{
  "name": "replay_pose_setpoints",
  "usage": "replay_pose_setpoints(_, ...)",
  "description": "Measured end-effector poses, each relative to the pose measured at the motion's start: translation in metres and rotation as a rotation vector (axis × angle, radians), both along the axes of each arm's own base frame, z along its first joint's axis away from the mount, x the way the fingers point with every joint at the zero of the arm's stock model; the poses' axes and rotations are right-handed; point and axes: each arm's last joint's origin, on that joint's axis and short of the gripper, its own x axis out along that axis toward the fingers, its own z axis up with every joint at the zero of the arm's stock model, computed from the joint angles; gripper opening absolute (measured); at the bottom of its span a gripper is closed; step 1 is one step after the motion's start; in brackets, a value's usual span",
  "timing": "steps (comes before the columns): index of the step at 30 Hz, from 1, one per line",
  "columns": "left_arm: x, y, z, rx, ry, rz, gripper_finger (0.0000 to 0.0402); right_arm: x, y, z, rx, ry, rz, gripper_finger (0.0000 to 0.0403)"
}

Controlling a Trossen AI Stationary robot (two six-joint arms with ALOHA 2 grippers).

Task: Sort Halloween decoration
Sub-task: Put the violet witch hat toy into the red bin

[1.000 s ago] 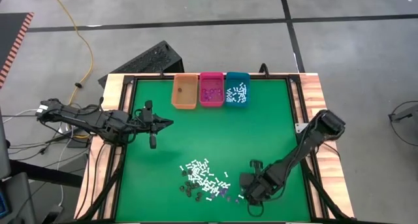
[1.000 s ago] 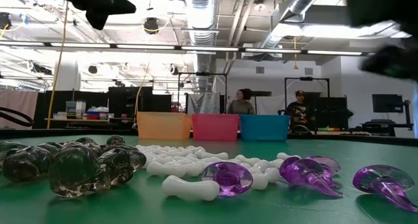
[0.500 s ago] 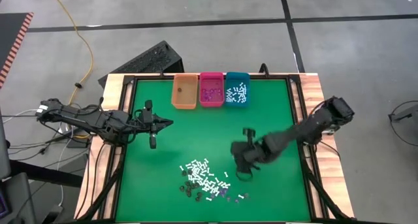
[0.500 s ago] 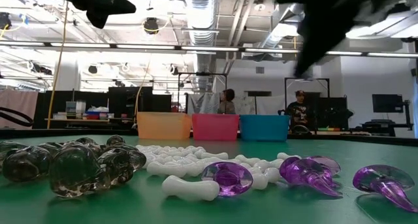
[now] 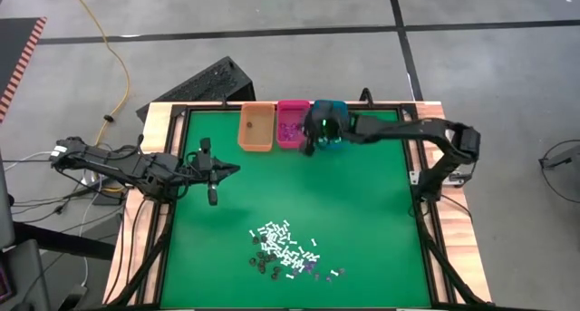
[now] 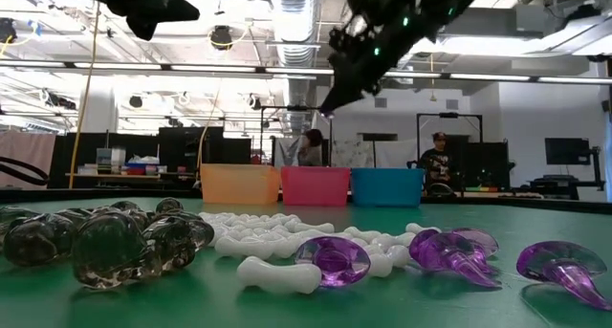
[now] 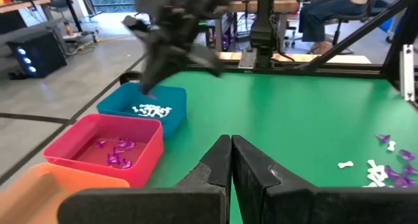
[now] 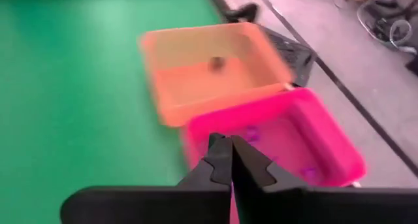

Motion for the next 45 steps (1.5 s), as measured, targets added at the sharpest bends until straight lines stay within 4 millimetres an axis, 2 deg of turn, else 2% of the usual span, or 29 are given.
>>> replay_pose_setpoints(4,0.0,0.001,0.0,0.015,0.003,0.017,0.0,0.001,-0.037,-0.013,0.04,-0.054,-0.011,0.0035)
replay_pose_setpoints(8,0.0,0.001,0.0,0.008,0.002,0.021,0.0,0.012,-0.052,-0.033,0.065,-0.02,0.025,0.0053)
replay_pose_setpoints(11,0.0,0.001,0.0,0.007,0.003,0.018,0.0,0.019,-0.057,-0.042,0.074,0.027,0.037,0.0085)
replay_pose_setpoints(16,0.0,0.001,0.0,-0.005,-0.001,0.02,0.0,0.025,-0.062,-0.034,0.067,0.078,0.045,0.0166)
replay_pose_setpoints(18,0.0,0.001,-0.001,-0.01,0.006,0.022,0.0,0.025,-0.061,-0.025,0.105,0.086,0.026,0.0198)
replay_pose_setpoints(20,-0.001,0.001,-0.002,-0.021,0.012,0.024,0.0,0.019,-0.053,-0.016,0.181,0.143,0.077,0.0219)
replay_pose_setpoints(22,-0.001,0.001,-0.003,-0.024,0.026,0.024,0.0,0.01,-0.038,-0.003,0.271,0.196,0.141,0.0227)
replay_pose_setpoints(24,-0.001,0.0,-0.005,-0.034,0.037,0.014,0.0,-0.002,-0.014,0.003,0.39,0.276,0.195,0.0227)
replay_pose_setpoints(27,-0.001,0.0,-0.005,-0.045,0.043,-0.005,0.0,-0.021,0.033,0.001,0.535,0.387,0.255,0.0219)
replay_pose_setpoints(31,-0.001,-0.001,-0.006,-0.05,0.052,-0.03,0.0,-0.054,0.106,0.001,0.617,0.417,0.28,0.0208)
replay_pose_setpoints(35,-0.001,-0.001,-0.007,-0.053,0.055,-0.029,0.0,-0.088,0.173,-0.013,0.647,0.387,0.205,0.0205)
replay_pose_setpoints(39,-0.001,-0.001,-0.006,-0.054,0.054,-0.028,0.0,-0.11,0.23,-0.032,0.593,0.27,0.186,0.0205)
replay_pose_setpoints(42,-0.001,-0.001,-0.006,-0.061,0.053,-0.026,0.0,-0.116,0.26,-0.048,0.56,0.282,0.218,0.0205)
replay_pose_setpoints(45,-0.001,-0.001,-0.006,-0.07,0.051,-0.025,0.0,-0.113,0.282,-0.063,0.543,0.317,0.261,0.0205)
